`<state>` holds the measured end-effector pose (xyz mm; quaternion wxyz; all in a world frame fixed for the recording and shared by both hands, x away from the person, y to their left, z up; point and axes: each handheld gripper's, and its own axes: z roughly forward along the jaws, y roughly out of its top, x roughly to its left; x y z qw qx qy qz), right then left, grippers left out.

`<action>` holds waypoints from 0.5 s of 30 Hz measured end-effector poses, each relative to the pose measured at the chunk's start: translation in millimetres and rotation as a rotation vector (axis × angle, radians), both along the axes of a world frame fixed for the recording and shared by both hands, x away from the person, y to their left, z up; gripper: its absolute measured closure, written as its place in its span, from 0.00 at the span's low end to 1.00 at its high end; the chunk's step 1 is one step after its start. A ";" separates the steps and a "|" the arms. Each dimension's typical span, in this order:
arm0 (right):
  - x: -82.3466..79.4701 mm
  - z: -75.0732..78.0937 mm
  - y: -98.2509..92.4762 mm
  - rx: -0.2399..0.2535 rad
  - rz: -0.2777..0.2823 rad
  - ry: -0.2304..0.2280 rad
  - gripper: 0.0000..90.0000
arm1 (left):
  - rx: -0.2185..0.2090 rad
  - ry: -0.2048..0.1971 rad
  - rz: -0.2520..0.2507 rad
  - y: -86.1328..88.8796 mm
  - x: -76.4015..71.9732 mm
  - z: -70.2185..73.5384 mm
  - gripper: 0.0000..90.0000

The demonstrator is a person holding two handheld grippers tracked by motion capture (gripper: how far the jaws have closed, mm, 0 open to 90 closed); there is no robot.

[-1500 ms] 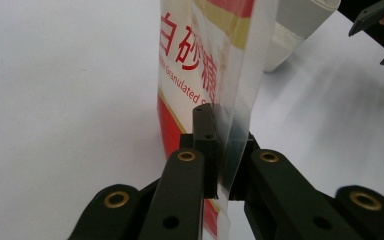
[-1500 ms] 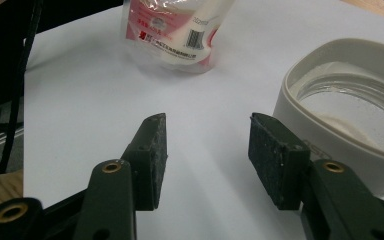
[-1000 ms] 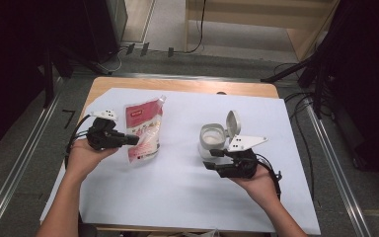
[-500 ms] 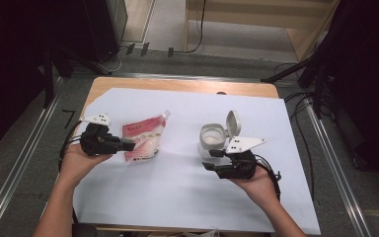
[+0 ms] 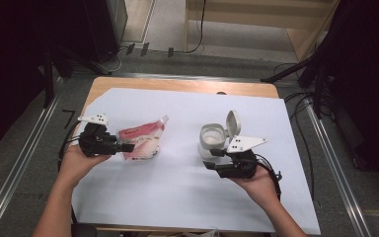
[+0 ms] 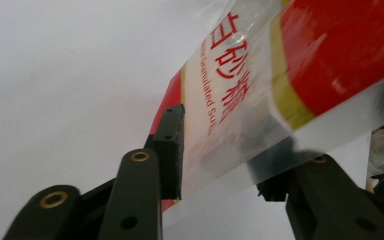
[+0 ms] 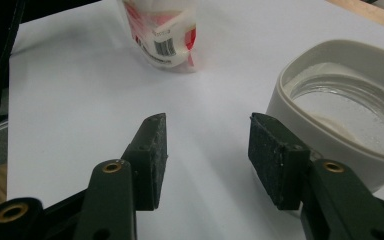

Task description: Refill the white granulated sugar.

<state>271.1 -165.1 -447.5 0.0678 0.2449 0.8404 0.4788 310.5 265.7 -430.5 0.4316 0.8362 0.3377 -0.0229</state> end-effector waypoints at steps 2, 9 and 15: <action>0.0 0.3 -0.3 0.003 -0.003 -0.003 0.56 | 0.005 -0.006 0.006 -0.7 -0.3 -0.3 0.64; 0.7 0.9 -2.0 0.003 -0.005 -0.002 0.56 | -0.005 -0.002 0.007 0.9 -0.5 -0.2 0.59; 2.6 1.4 -4.7 -0.005 -0.017 0.011 0.56 | 0.002 -0.014 0.012 2.5 -3.2 -0.1 0.54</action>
